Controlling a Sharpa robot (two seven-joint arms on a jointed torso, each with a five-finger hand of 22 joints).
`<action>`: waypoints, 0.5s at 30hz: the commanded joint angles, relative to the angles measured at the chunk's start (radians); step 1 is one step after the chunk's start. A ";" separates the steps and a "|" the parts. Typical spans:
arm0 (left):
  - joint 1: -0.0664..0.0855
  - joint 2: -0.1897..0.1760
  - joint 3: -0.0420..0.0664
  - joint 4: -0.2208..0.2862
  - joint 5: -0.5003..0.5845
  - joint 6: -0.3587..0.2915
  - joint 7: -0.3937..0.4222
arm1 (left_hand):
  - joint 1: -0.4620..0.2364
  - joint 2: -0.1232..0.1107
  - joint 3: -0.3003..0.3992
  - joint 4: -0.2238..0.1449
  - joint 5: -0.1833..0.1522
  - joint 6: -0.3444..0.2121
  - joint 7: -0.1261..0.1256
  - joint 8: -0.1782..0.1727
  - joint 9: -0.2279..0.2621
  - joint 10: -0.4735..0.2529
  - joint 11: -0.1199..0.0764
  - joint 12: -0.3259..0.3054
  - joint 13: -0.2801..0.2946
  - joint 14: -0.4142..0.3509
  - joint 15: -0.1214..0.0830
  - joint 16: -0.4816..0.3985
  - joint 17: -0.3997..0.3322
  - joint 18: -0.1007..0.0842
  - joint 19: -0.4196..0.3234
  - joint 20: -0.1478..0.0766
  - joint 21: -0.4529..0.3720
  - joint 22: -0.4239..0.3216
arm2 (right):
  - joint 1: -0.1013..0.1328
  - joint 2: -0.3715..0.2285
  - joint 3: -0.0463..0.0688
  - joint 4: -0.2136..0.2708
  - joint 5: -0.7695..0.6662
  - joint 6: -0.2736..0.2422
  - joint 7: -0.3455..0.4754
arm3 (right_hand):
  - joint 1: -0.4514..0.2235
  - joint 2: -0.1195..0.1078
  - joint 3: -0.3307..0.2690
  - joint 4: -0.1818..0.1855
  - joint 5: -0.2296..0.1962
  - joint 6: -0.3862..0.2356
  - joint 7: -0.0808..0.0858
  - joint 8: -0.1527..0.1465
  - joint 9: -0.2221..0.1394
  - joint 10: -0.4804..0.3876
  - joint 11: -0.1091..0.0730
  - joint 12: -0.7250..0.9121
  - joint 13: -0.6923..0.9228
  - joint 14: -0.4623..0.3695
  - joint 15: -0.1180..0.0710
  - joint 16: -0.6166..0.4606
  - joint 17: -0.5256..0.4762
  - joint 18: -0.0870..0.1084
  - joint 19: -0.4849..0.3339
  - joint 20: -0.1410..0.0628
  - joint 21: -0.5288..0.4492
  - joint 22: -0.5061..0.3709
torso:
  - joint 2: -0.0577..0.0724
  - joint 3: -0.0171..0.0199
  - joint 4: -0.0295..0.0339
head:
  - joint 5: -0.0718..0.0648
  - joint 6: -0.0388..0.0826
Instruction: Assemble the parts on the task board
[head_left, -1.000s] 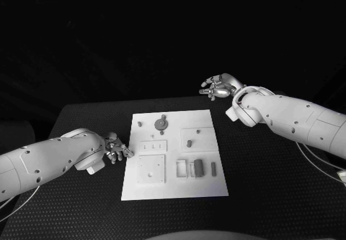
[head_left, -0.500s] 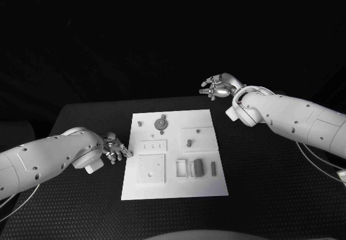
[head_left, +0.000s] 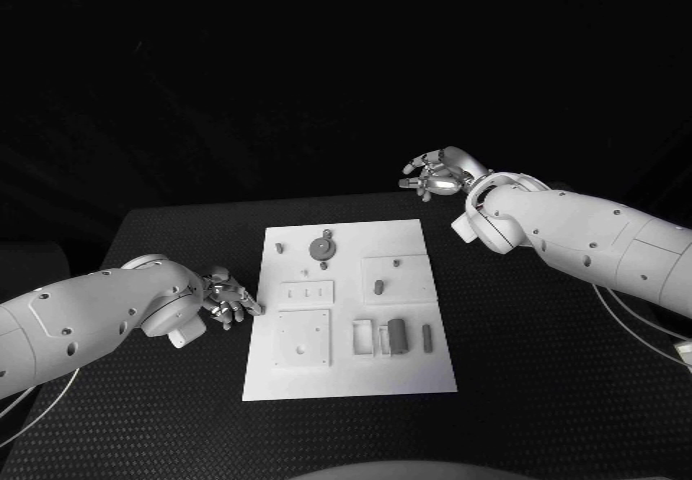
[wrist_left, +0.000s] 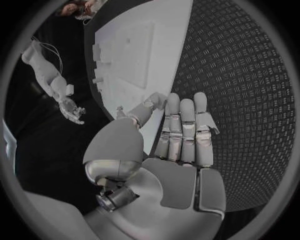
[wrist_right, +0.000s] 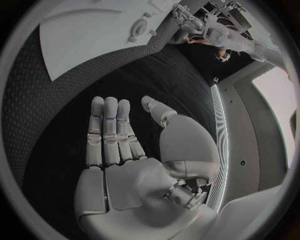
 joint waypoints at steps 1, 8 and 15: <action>-0.014 -0.001 -0.007 -0.002 0.065 0.016 -0.015 | 0.025 0.038 0.008 0.000 0.002 0.023 -0.003 0.014 0.011 0.001 -0.008 -0.001 0.002 -0.005 0.004 0.003 0.002 -0.008 -0.001 0.004 -0.007 0.016 | -0.001 0.000 0.000 0.000 -0.001 0.008 0.008 | -0.006 -0.001 0.000 0.003 -0.004 0.043 0.038 0.005 -0.001 -0.118 0.032 0.006 -0.002 0.007 0.000 -0.006 0.001 0.013 0.007 0.000 -0.005 0.002 | 0.000 0.0000 -0.0003 | 0.000 0.000; -0.013 -0.006 -0.004 -0.001 0.111 0.007 -0.010 | 0.018 0.031 0.007 -0.001 0.002 0.040 -0.009 0.023 0.016 0.005 -0.012 0.001 0.003 -0.003 0.004 0.005 0.003 -0.009 0.000 0.004 -0.007 0.019 | -0.001 0.001 0.000 0.000 -0.001 0.009 0.008 | -0.005 -0.001 0.000 0.003 -0.004 0.043 0.038 0.005 -0.001 -0.118 0.032 0.007 -0.002 0.008 0.000 -0.007 0.002 0.013 0.007 0.000 -0.006 0.002 | 0.000 0.0005 -0.0001 | -0.001 0.000; -0.013 -0.014 0.006 0.005 0.119 0.002 -0.013 | 0.015 0.024 0.009 -0.001 0.002 0.049 -0.014 0.029 0.019 0.010 -0.016 0.004 0.004 0.000 0.002 0.007 0.004 -0.008 0.003 0.003 -0.006 0.020 | -0.001 0.000 0.000 -0.001 -0.001 0.009 0.008 | -0.005 -0.001 0.000 0.003 -0.004 0.042 0.038 0.006 -0.001 -0.118 0.032 0.007 -0.002 0.008 0.000 -0.007 0.002 0.013 0.007 0.000 -0.006 0.002 | 0.000 0.0003 0.0001 | -0.002 0.001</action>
